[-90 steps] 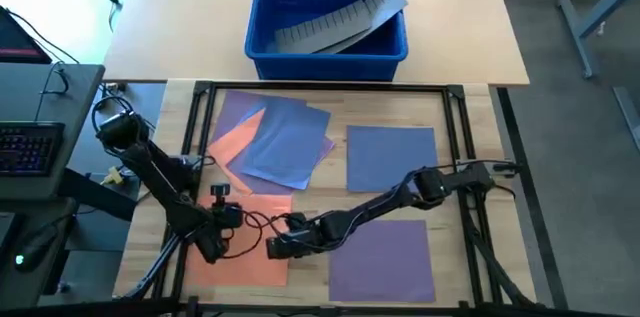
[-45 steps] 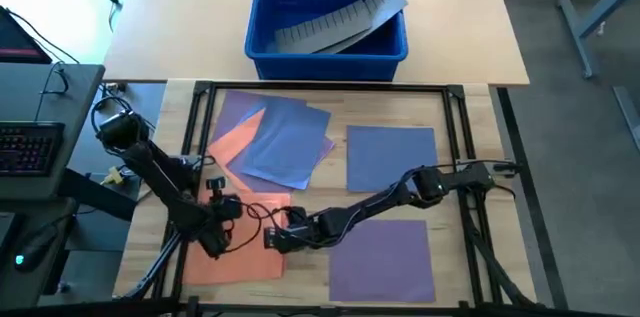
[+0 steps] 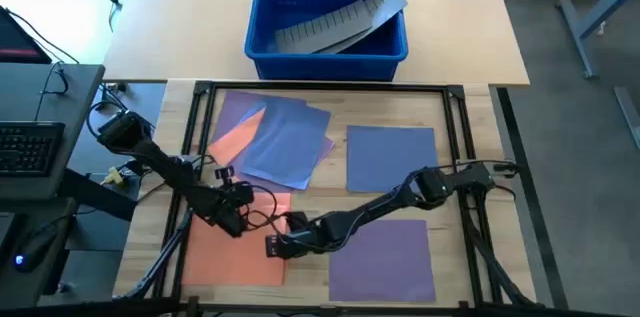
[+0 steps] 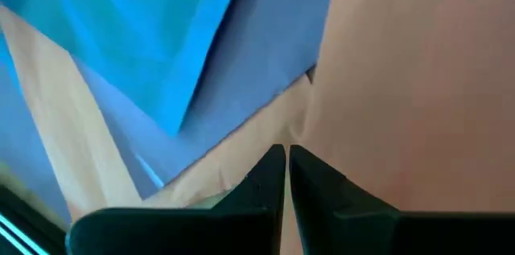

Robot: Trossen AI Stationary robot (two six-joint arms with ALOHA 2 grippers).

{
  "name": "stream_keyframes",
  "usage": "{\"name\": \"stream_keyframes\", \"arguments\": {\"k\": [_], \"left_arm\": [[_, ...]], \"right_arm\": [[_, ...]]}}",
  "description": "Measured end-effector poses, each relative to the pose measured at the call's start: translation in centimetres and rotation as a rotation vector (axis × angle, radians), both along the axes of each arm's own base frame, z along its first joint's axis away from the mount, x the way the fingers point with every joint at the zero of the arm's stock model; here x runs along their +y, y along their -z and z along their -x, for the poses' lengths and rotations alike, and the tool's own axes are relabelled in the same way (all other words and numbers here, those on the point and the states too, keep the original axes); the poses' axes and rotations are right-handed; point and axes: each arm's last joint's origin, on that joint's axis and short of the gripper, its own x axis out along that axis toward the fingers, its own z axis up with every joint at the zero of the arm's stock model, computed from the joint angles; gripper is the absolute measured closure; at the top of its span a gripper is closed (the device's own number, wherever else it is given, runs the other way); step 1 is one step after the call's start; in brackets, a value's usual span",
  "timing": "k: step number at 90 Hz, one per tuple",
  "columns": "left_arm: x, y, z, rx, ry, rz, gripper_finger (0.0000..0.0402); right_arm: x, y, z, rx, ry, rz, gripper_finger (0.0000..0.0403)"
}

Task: Organize paper
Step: Stack the orange paper on top of the orange paper

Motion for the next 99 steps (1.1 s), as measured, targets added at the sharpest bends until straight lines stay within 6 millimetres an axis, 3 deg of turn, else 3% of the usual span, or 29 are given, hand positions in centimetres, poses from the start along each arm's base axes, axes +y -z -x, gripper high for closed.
{"name": "stream_keyframes", "arguments": {"k": [30, 42, 56, 76, 99], "left_arm": [[4.3, 2.6, 1.2, 0.09, -0.165, -0.078, 0.0402], [5.1, 3.7, 1.7, 0.107, -0.141, -0.058, 0.0401], [4.6, 3.1, 1.5, 0.144, -0.119, -0.015, 0.0401], [3.4, 1.9, 0.8, 0.118, -0.044, 0.181, 0.0401], [3.2, 1.9, 0.9, 0.111, -0.046, 0.183, 0.0401]], "right_arm": [[0.6, 0.0, 0.2, 0.003, -0.013, -0.002, 0.0265], [0.6, 0.0, 0.2, 0.003, -0.015, -0.004, 0.0264], [0.6, 0.0, 0.3, 0.005, -0.022, -0.01, 0.0264], [0.6, 0.0, 0.3, 0.004, -0.026, -0.006, 0.0264], [0.6, 0.0, 0.2, -0.003, -0.013, 0.011, 0.0264]]}}
